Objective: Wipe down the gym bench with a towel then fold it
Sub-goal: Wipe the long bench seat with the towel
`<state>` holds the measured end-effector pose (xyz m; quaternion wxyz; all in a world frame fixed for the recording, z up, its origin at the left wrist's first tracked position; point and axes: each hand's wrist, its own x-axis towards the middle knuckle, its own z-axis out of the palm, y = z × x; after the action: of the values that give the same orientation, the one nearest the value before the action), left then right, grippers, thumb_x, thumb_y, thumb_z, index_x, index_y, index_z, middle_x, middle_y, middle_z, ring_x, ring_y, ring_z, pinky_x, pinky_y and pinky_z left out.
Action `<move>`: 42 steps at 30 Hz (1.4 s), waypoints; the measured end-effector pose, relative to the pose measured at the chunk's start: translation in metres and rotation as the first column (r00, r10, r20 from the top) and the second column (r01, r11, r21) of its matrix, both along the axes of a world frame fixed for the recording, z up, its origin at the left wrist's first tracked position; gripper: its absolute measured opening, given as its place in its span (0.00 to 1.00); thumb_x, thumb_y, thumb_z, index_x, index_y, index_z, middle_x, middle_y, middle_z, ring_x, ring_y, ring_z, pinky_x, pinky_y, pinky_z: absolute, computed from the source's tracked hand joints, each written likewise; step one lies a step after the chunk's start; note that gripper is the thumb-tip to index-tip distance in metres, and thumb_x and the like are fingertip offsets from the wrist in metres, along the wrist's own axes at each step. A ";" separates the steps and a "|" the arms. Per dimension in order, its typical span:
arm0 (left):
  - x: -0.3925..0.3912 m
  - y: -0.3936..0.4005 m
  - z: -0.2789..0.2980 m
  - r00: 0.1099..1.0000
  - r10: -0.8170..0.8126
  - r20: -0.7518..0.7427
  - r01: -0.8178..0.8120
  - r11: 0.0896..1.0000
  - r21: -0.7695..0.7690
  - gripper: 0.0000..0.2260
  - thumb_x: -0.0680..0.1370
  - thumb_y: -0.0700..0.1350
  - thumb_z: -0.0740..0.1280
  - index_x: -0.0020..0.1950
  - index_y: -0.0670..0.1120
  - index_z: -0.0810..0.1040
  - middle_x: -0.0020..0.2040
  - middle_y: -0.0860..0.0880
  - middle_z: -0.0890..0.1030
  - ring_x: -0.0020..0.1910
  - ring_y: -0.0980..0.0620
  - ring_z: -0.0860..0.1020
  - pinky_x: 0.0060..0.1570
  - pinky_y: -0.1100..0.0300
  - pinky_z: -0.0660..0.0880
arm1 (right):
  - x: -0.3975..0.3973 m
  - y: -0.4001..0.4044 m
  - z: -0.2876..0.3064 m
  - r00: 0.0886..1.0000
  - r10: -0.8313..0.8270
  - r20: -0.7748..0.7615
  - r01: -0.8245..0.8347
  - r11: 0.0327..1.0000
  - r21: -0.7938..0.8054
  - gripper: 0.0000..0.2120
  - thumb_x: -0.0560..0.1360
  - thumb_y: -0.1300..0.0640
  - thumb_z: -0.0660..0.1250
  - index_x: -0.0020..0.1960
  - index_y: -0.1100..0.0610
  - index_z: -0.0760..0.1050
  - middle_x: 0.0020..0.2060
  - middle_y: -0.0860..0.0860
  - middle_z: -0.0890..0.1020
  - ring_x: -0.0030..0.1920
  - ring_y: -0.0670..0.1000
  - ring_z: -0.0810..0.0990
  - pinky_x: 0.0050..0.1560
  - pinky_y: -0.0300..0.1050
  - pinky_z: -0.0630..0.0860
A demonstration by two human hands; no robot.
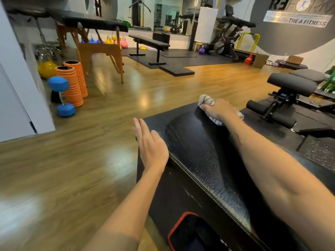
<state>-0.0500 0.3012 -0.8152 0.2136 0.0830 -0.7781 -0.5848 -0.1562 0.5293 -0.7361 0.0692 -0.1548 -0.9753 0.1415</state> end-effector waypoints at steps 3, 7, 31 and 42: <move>0.000 0.001 0.000 1.000 0.025 -0.009 -0.024 0.999 0.029 0.24 0.82 0.38 0.50 0.79 0.43 0.53 0.80 0.52 0.47 0.78 0.55 0.46 0.54 0.87 0.39 | -0.013 -0.015 -0.001 0.999 0.040 0.001 -0.040 0.999 0.022 0.30 0.71 0.29 0.59 0.57 0.52 0.78 0.56 0.55 0.82 0.55 0.61 0.78 0.60 0.58 0.74; 0.001 0.001 0.001 1.000 0.022 -0.007 -0.022 1.000 0.020 0.24 0.82 0.37 0.50 0.79 0.42 0.53 0.80 0.52 0.47 0.78 0.54 0.46 0.51 0.89 0.39 | -0.013 -0.053 0.000 0.987 0.160 0.006 -0.160 0.987 0.034 0.27 0.69 0.28 0.58 0.53 0.47 0.77 0.54 0.53 0.82 0.54 0.60 0.78 0.60 0.57 0.73; 0.012 -0.010 0.016 0.988 -0.050 0.148 0.076 0.982 -0.175 0.24 0.82 0.43 0.48 0.79 0.42 0.52 0.80 0.50 0.45 0.78 0.48 0.48 0.74 0.48 0.55 | 0.107 -0.142 -0.011 0.889 0.455 -0.051 -0.457 0.889 -0.037 0.29 0.69 0.27 0.57 0.58 0.45 0.79 0.54 0.49 0.80 0.58 0.57 0.77 0.60 0.58 0.70; 0.015 -0.009 0.021 0.984 -0.021 0.179 0.047 0.989 -0.137 0.25 0.82 0.40 0.48 0.79 0.40 0.48 0.80 0.48 0.44 0.79 0.48 0.45 0.75 0.50 0.53 | 0.255 -0.047 -0.005 0.837 0.539 -0.094 -0.542 0.840 -0.014 0.28 0.73 0.28 0.60 0.65 0.43 0.75 0.63 0.38 0.75 0.61 0.46 0.75 0.62 0.53 0.71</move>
<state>-0.0352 0.2920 -0.7939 0.1388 0.1061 -0.8347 -0.5222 0.0993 0.4822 -0.7410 0.0656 0.1314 -0.9724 0.1813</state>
